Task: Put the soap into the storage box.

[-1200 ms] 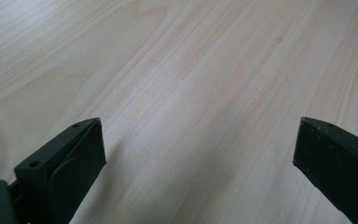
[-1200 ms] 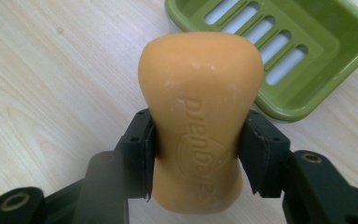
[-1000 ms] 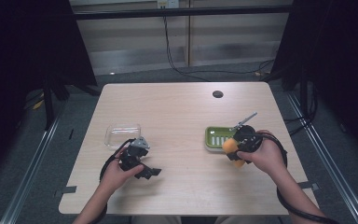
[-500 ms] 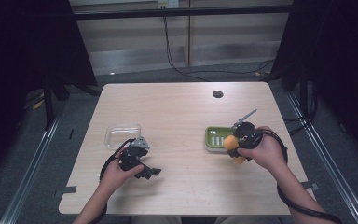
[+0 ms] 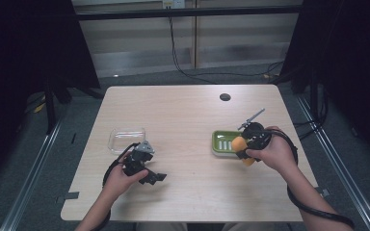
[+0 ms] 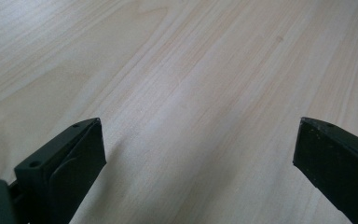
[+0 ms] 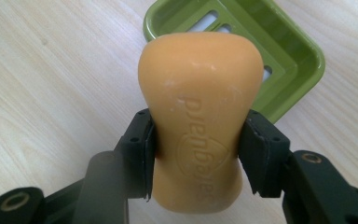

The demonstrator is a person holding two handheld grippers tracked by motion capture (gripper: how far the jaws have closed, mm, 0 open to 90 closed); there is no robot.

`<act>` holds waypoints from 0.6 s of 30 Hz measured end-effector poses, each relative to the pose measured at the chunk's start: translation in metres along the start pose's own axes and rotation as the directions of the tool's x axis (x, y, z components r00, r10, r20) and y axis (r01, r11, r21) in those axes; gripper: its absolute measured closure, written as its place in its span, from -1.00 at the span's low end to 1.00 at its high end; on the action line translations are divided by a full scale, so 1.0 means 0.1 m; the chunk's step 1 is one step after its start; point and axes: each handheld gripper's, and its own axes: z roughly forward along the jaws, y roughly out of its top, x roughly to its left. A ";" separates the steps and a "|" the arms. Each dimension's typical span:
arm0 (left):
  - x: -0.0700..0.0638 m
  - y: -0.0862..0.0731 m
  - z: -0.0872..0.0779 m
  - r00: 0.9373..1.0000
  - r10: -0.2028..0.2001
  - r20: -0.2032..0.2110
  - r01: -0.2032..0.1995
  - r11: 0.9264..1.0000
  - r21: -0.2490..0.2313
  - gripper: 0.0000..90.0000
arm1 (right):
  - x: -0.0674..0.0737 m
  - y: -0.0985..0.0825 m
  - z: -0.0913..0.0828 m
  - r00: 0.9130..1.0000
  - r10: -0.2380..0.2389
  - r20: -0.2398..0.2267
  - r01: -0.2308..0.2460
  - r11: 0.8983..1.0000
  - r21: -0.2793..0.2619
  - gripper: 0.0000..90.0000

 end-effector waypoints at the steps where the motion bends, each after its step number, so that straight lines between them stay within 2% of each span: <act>1: 0.00 0.00 0.00 1.000 0.000 0.000 0.000 1.000 0.000 -0.96 | 0.00 0.00 0.00 1.000 0.000 0.000 0.000 1.000 0.000 0.12; 11: 0.00 0.00 0.00 1.000 0.000 -0.001 0.000 1.000 0.004 -0.96 | -0.04 0.05 -0.01 1.000 -0.008 -0.001 0.008 1.000 0.017 0.12; 13: 0.00 -0.01 0.00 1.000 -0.012 0.000 0.012 1.000 -0.009 -0.96 | -0.04 0.06 -0.02 1.000 0.004 0.002 -0.004 1.000 0.014 0.12; 18: 0.01 -0.01 -0.02 1.000 -0.001 -0.001 0.001 1.000 0.003 -0.96 | -0.08 0.10 -0.03 1.000 -0.004 0.008 0.004 1.000 0.010 0.12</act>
